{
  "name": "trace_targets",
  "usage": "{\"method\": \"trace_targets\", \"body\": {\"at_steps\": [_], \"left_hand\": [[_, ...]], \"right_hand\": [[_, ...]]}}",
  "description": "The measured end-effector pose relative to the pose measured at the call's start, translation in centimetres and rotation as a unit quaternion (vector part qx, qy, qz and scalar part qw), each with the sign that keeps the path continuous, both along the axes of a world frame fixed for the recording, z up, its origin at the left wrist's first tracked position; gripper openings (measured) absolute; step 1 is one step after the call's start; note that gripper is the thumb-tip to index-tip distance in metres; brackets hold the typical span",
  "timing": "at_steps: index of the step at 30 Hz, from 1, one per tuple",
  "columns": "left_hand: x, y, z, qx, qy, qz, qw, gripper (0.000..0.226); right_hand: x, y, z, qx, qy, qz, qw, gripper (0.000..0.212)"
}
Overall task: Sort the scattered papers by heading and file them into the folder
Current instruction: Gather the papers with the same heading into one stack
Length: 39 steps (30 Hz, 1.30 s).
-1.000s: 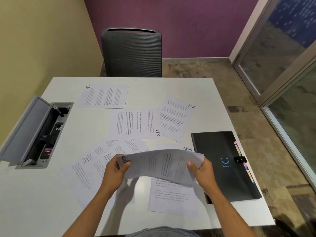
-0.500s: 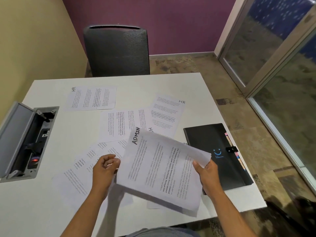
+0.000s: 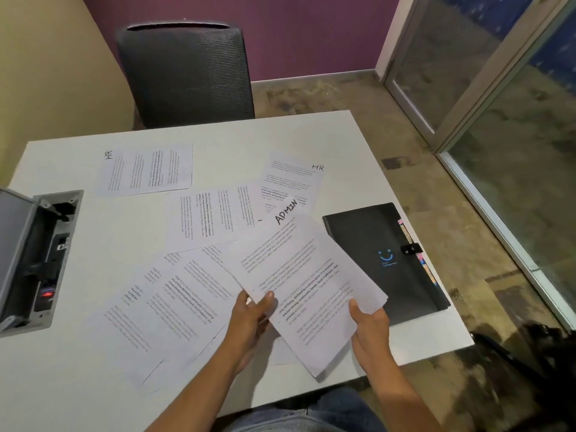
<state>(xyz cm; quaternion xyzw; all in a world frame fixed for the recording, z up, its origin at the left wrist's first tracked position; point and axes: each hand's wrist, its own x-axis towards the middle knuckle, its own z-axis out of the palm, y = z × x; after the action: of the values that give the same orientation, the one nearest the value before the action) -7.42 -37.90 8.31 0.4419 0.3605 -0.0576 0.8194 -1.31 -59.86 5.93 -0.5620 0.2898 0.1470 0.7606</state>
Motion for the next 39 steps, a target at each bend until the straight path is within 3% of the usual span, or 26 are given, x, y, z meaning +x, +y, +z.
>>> {"method": "trace_targets", "body": {"at_steps": [8,11,15,24,29,39], "left_hand": [[2.8,-5.4,-0.6,0.207,0.004,0.028,0.978,0.045],[4.1,-8.2,-1.4,0.224,0.037,0.020,0.974,0.044],[6.2,-13.0,-2.5,0.214,0.059,-0.006,0.975,0.048],[8.5,-17.2,-1.4,0.226,0.048,-0.077,0.970,0.050],[9.7,-16.6,-1.8,0.219,0.048,-0.091,0.970,0.054],[12.1,-15.0,-3.0,0.210,0.078,-0.035,0.974,0.026]], "right_hand": [[2.3,-5.7,-0.7,-0.023,-0.016,0.113,0.993,0.040],[4.3,-10.4,-0.9,-0.049,-0.022,0.177,0.983,0.042],[6.6,-16.6,-1.2,-0.072,-0.006,0.258,0.963,0.029],[10.2,-24.1,-1.1,-0.092,0.031,0.360,0.928,0.017],[10.1,-24.5,-0.7,-0.099,0.023,0.337,0.936,0.015],[8.7,-25.2,-1.2,-0.072,0.024,0.270,0.960,0.019]]}}
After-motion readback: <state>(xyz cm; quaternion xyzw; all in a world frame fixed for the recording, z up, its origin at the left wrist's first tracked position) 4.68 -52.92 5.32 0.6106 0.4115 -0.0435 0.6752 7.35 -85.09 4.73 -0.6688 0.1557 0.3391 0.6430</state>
